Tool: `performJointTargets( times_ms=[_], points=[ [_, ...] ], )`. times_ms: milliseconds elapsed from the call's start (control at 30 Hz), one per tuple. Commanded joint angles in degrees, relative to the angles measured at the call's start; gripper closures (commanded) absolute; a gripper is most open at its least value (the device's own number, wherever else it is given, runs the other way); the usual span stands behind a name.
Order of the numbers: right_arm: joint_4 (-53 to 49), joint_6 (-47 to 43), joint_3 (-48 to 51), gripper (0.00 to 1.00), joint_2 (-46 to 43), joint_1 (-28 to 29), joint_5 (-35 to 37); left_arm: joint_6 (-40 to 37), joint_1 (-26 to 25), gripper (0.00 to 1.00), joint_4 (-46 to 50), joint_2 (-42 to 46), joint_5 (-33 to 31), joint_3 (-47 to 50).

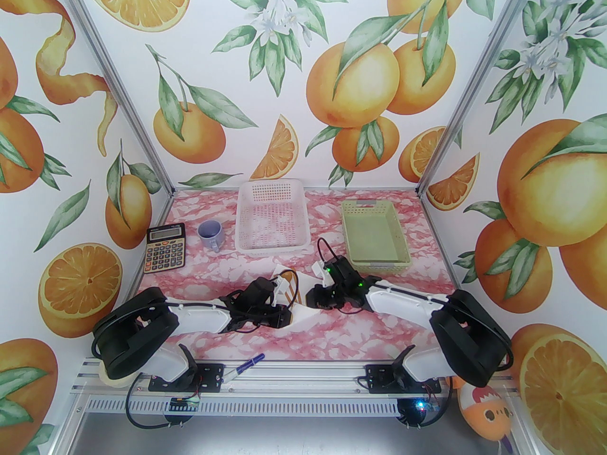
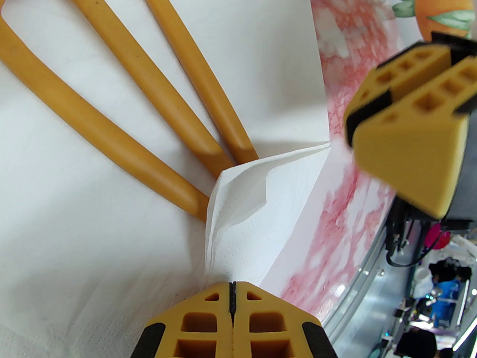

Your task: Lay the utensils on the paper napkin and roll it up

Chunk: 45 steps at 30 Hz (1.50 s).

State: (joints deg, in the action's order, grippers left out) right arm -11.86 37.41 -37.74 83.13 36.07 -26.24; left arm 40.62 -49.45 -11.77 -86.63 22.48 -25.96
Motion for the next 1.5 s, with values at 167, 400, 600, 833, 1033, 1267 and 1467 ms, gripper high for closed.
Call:
performJointTargets(
  times_ms=[167, 400, 600, 833, 1033, 1267, 1467],
  points=[
    [-5.63, -2.25, -4.57, 0.63, 1.14, -1.36, 16.24, 0.83, 0.29, 1.00, 0.25, -0.42, -0.55, 0.38],
    [-6.15, -2.76, -6.41, 0.48, 3.54, -1.43, 25.02, 0.89, 0.31, 1.00, 0.34, -0.29, -0.77, 0.47],
    [-5.77, -3.98, -8.35, 0.40, 6.25, -1.44, 27.45, 0.78, 0.26, 1.00, 0.70, -0.12, -0.75, 0.29],
    [-4.67, -4.42, -9.42, 0.38, 9.27, -1.69, 27.25, 0.88, 0.15, 1.00, 0.69, -0.12, -0.73, 0.20],
    [-2.84, -4.71, -9.79, 0.38, 11.38, -1.54, 24.32, 0.80, 0.14, 1.00, 0.69, -0.19, -0.66, 0.20],
    [-0.06, -3.65, -9.03, 0.43, 11.98, -1.32, 17.96, 0.88, 0.05, 1.00, 0.67, -0.02, -0.77, 0.29],
    [2.19, -0.72, -6.95, 0.44, 10.31, -1.36, 12.86, 0.96, 0.06, 1.00, 0.78, 0.15, -0.82, 0.47]
  ],
)
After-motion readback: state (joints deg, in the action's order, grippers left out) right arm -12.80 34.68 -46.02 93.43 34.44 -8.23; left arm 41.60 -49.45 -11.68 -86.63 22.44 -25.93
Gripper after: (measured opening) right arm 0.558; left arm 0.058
